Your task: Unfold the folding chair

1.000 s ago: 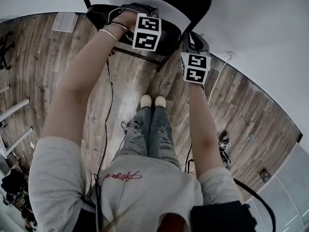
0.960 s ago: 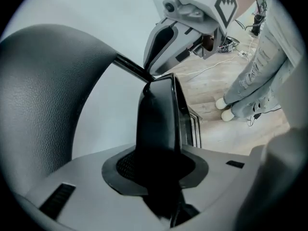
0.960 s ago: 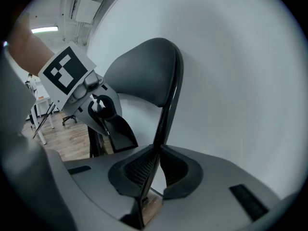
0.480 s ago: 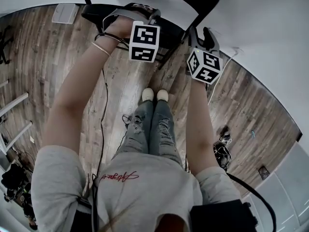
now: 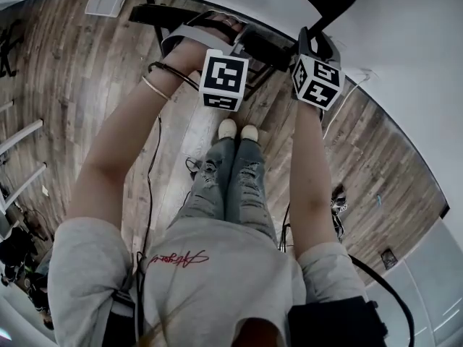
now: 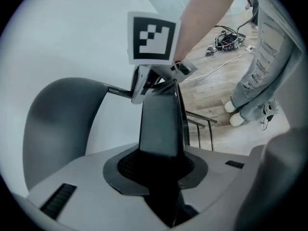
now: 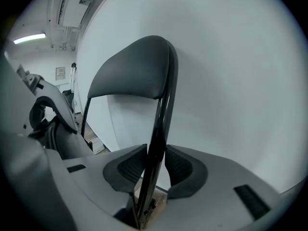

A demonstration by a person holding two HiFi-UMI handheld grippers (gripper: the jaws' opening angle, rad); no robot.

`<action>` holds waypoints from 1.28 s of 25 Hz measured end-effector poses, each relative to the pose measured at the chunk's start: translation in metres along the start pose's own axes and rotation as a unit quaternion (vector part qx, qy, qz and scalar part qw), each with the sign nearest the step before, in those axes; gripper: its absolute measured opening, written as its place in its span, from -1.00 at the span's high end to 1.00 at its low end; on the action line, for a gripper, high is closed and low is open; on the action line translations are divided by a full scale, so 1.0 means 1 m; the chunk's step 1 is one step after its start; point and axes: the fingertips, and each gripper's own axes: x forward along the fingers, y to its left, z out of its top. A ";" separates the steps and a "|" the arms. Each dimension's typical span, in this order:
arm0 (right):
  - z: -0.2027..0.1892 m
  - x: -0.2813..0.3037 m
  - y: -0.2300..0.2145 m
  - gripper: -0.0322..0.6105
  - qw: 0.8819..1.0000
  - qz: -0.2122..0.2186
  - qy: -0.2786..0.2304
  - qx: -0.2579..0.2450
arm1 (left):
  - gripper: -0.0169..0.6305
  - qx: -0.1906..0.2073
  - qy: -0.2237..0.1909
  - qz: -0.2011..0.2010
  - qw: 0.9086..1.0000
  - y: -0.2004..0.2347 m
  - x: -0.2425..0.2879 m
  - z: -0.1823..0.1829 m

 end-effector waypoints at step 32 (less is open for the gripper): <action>-0.084 -0.029 0.032 0.48 0.983 -0.028 -0.157 -0.086 | 0.40 0.043 -0.004 0.376 0.925 -0.262 -0.077 0.007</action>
